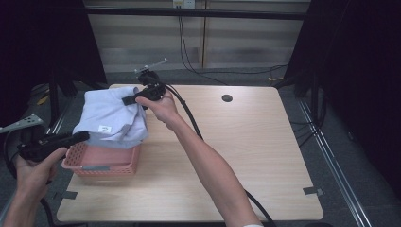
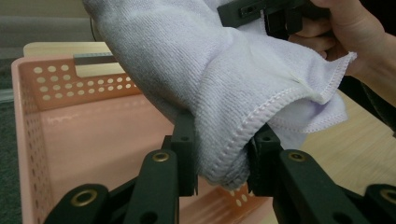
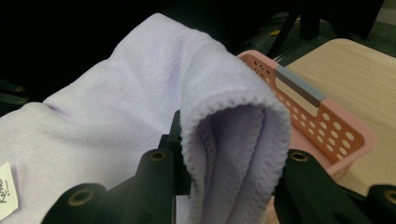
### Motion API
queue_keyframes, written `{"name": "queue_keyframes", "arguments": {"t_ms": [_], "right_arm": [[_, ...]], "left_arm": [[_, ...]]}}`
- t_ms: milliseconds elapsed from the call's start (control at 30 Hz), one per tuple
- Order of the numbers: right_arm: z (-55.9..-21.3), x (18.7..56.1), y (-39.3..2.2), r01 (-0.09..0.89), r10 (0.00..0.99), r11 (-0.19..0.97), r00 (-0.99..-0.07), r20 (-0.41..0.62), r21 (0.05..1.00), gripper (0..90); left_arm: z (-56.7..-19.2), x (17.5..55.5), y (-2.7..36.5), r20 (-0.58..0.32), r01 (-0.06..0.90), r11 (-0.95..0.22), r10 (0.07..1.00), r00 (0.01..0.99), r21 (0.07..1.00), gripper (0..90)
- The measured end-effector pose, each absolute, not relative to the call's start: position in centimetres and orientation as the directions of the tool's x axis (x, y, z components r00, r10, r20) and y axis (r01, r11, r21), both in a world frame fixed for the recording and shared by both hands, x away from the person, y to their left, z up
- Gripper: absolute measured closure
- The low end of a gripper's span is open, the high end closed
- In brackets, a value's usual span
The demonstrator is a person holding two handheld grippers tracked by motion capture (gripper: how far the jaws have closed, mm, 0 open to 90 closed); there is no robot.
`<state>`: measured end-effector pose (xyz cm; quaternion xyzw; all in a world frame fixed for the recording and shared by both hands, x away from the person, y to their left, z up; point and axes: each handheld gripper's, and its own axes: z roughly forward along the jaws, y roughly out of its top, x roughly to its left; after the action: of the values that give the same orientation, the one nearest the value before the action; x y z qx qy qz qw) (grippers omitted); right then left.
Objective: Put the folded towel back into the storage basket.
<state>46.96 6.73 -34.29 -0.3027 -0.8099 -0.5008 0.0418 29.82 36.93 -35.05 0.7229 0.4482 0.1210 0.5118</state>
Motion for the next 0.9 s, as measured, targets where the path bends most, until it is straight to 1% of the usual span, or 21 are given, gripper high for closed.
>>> {"name": "queue_keyframes", "arguments": {"t_ms": [33,267,300,433,600,700,900], "right_arm": [[-34.2,46.9,7.1,0.531,0.453,0.321,-0.813,0.365,0.784,68.1],[-34.9,47.0,9.6,0.532,0.458,0.342,-0.814,0.357,0.775,68.1],[-35.0,47.0,9.8,0.535,0.460,0.340,-0.812,0.360,0.773,68.1],[-35.9,47.3,10.7,0.542,0.467,0.341,-0.807,0.362,0.768,68.1],[-37.5,47.7,11.3,0.555,0.471,0.351,-0.801,0.370,0.754,67.9],[-38.5,47.7,11.5,0.570,0.485,0.341,-0.788,0.379,0.748,67.8],[-40.5,47.7,11.5,0.591,0.503,0.346,-0.773,0.388,0.729,67.4]], "left_arm": [[-34.9,29.8,37.1,-0.267,0.523,-0.082,0.787,0.557,0.848,69.7],[-35.7,29.7,39.2,-0.298,0.547,-0.047,0.798,0.524,0.836,69.8],[-36.0,29.8,39.6,-0.321,0.555,-0.023,0.796,0.514,0.832,69.8],[-36.6,30.2,40.3,-0.320,0.569,-0.019,0.811,0.490,0.822,69.9],[-38.0,30.7,40.7,-0.290,0.590,-0.049,0.836,0.466,0.806,69.8],[-38.7,31.2,40.8,-0.296,0.606,-0.042,0.845,0.445,0.794,69.8],[-39.7,31.2,40.1,-0.268,0.632,-0.082,0.858,0.439,0.771,69.4]]}}
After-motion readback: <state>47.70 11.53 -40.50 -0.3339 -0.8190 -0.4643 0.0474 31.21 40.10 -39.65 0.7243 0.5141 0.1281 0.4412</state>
